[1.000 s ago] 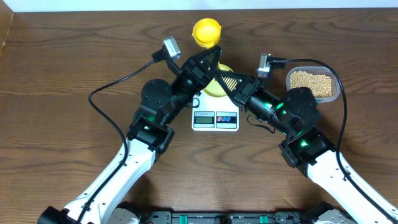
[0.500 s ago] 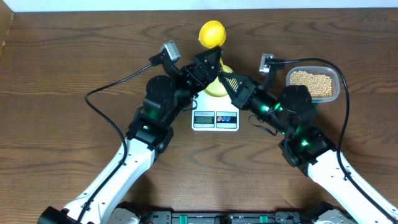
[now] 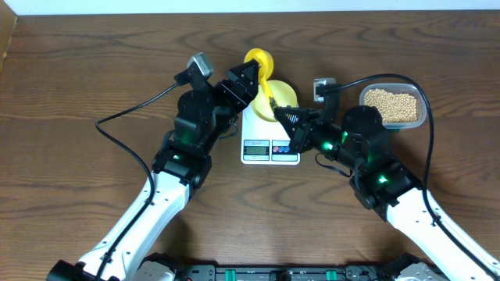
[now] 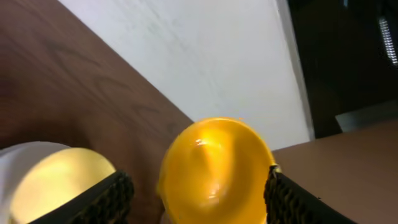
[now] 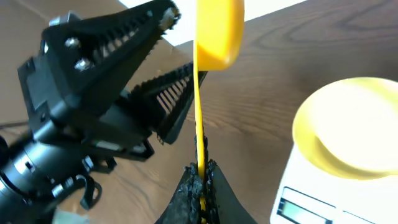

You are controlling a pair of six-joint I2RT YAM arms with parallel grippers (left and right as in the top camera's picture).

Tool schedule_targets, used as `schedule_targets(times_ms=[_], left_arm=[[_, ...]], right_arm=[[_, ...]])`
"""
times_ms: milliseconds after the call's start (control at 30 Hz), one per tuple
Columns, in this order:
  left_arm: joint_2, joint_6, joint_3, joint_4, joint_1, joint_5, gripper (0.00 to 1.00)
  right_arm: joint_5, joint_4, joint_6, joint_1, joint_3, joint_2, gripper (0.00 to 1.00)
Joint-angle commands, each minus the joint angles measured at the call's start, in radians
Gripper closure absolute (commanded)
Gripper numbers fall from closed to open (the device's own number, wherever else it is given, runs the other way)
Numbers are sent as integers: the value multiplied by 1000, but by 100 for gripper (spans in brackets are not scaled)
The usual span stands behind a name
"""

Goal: Scoop item into bowl and weigh 50g on scale
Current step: 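Bring the right gripper to the scoop handle beside the left gripper, then grasp the scoop handle with the right gripper and release the left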

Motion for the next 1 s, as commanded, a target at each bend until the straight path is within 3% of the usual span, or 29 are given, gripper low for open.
schedule_targets(times_ms=[0,100,233,967], left_arm=[[-7,10,2,-29,5,-26,37],[-7,10,2,-37,5,-26,43],[-7,10,2,-44,5,-51,61],[-7,15,2,-85,4,-102,71]], right_arm=[[-16,-8,-164,-2,8,0,98],[-24,-16,-217,-2,8,0,99],[-26,-41,-285,-2,8,0,99],[-56,-64,-521,-1,8,-2,99]])
